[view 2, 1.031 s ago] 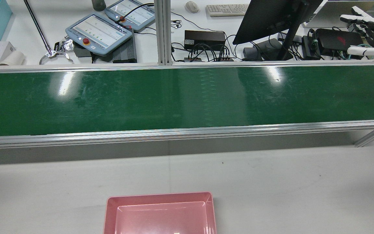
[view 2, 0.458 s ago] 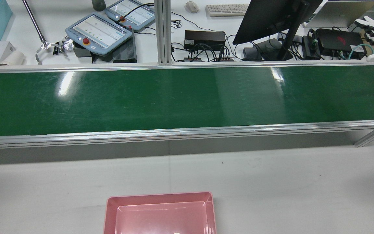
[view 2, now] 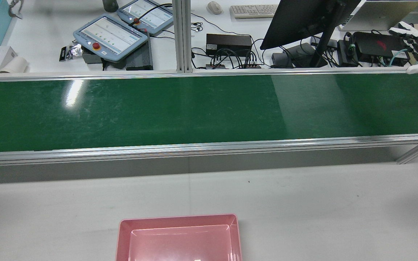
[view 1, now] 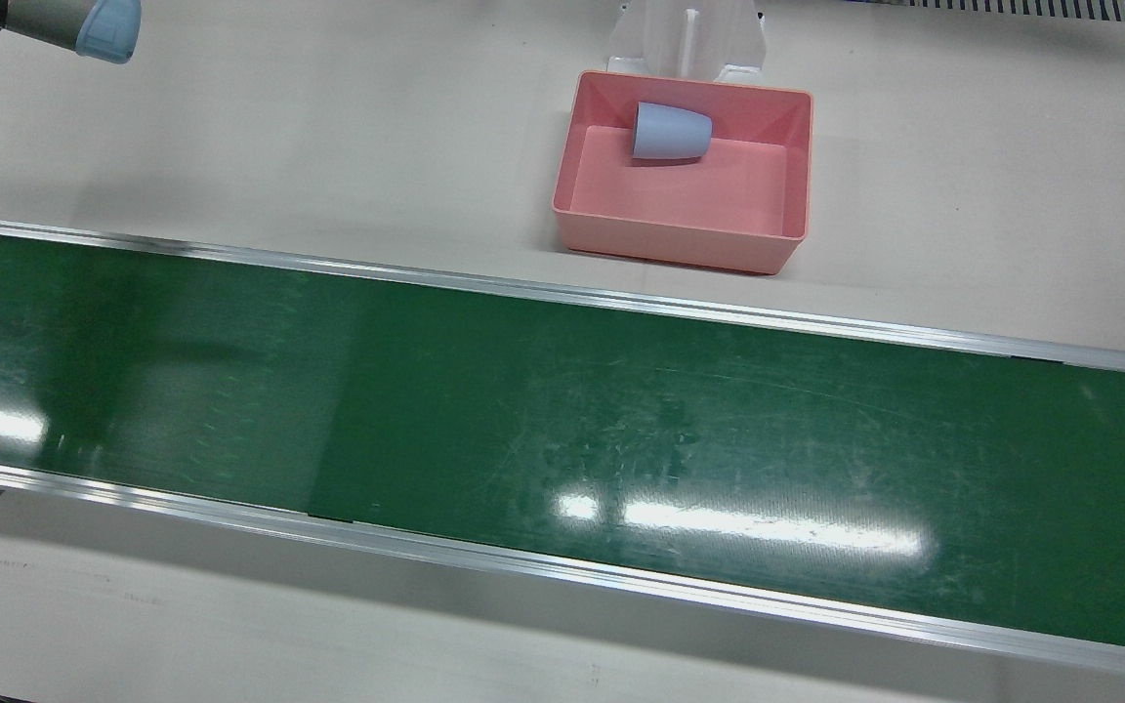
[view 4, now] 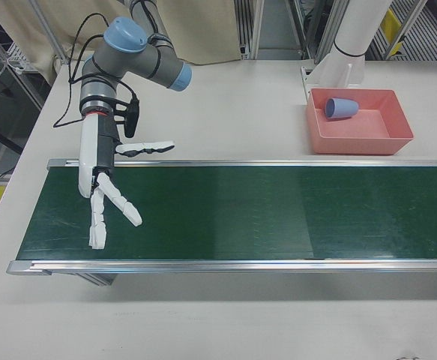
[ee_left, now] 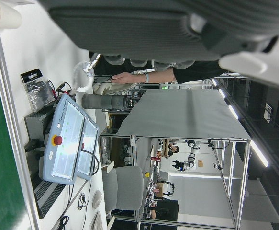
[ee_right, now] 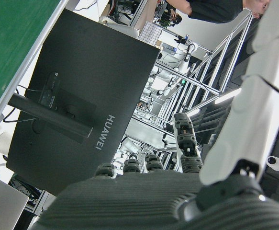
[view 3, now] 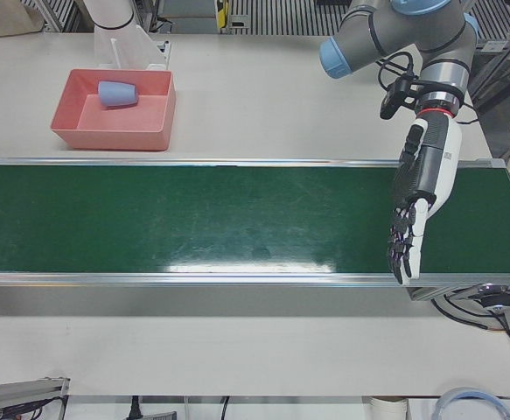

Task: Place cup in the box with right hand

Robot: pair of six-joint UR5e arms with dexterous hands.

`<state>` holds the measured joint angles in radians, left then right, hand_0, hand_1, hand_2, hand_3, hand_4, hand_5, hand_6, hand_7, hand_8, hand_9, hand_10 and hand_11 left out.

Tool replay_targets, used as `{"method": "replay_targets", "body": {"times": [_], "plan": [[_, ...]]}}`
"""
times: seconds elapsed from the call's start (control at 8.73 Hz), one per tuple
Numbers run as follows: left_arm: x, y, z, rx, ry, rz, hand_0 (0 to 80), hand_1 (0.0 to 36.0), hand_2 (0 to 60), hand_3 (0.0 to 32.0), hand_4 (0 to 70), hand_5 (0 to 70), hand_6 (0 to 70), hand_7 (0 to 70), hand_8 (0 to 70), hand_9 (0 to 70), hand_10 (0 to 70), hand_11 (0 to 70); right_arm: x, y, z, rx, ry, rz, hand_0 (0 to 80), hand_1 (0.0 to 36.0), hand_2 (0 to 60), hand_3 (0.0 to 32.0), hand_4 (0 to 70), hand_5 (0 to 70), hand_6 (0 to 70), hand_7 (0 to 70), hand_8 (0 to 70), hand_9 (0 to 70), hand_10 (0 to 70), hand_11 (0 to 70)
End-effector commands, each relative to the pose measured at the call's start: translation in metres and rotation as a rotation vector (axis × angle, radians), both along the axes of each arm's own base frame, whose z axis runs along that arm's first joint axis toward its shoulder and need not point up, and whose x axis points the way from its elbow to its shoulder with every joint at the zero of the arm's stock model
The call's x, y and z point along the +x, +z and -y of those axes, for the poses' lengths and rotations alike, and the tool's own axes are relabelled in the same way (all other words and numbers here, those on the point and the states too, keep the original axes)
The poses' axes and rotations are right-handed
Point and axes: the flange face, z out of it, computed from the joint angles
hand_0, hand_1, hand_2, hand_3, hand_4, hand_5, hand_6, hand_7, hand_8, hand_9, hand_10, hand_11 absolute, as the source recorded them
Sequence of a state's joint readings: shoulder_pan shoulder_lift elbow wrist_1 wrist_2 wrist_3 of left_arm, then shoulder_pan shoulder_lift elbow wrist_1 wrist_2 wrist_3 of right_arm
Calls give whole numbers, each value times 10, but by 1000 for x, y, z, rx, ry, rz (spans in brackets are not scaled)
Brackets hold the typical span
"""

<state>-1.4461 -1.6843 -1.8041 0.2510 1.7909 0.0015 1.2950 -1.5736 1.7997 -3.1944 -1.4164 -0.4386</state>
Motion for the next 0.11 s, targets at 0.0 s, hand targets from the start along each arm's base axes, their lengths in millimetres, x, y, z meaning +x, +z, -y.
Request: {"method": "replay_targets", "body": {"times": [0.0], "plan": [[0,0,0,1,-1,0,0,0,0,0,0,0,0,0,0,0,0,0,-24,10,-13,-29,-60,14,465,112,103,38,31,42,29,109,21,60,14,36]]}}
